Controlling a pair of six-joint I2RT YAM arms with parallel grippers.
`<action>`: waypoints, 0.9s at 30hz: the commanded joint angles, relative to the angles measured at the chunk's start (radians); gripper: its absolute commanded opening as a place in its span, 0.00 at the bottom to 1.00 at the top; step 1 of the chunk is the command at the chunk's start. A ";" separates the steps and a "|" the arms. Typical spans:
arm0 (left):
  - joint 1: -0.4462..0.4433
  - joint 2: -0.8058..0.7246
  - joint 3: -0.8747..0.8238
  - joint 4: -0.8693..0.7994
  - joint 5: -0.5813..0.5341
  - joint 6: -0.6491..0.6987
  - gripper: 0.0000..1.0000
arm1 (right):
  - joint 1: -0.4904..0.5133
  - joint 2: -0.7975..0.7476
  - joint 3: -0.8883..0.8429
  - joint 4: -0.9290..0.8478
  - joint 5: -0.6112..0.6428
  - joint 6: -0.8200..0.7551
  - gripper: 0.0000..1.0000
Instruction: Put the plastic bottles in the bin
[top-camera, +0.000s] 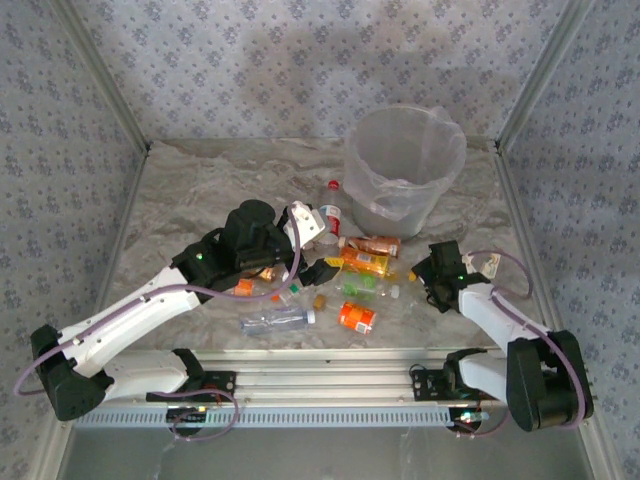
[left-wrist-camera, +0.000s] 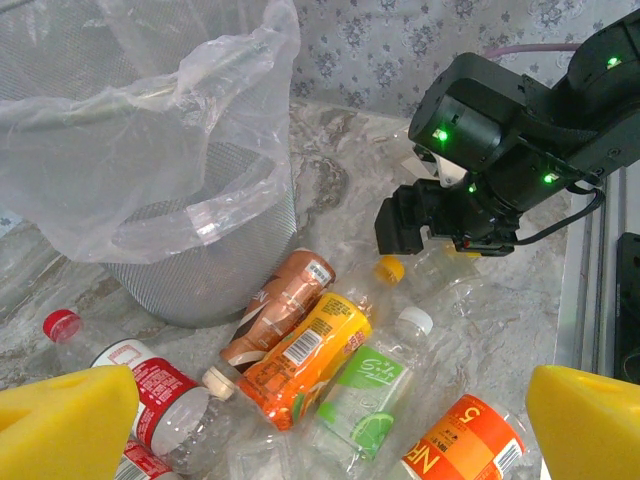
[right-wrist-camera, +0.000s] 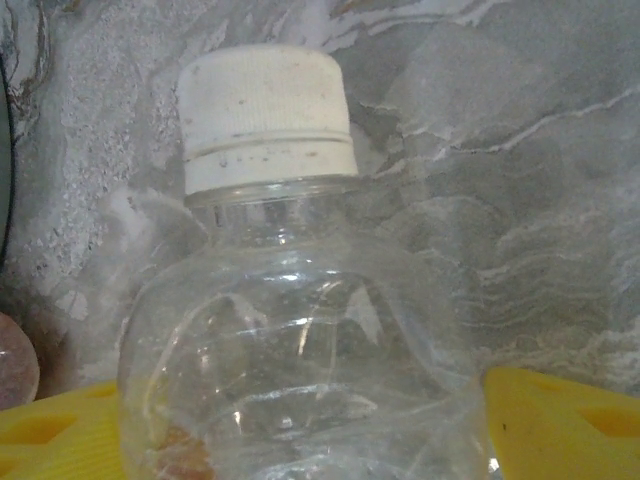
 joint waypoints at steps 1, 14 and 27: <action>-0.008 -0.008 0.007 0.006 0.004 0.017 1.00 | -0.009 0.022 -0.014 0.009 0.030 -0.043 0.80; -0.008 -0.008 0.006 0.006 0.004 0.019 1.00 | -0.015 0.006 -0.014 0.037 0.044 -0.180 0.68; -0.008 -0.009 0.008 0.011 0.004 0.007 1.00 | -0.010 -0.283 0.056 -0.075 0.120 -0.393 0.62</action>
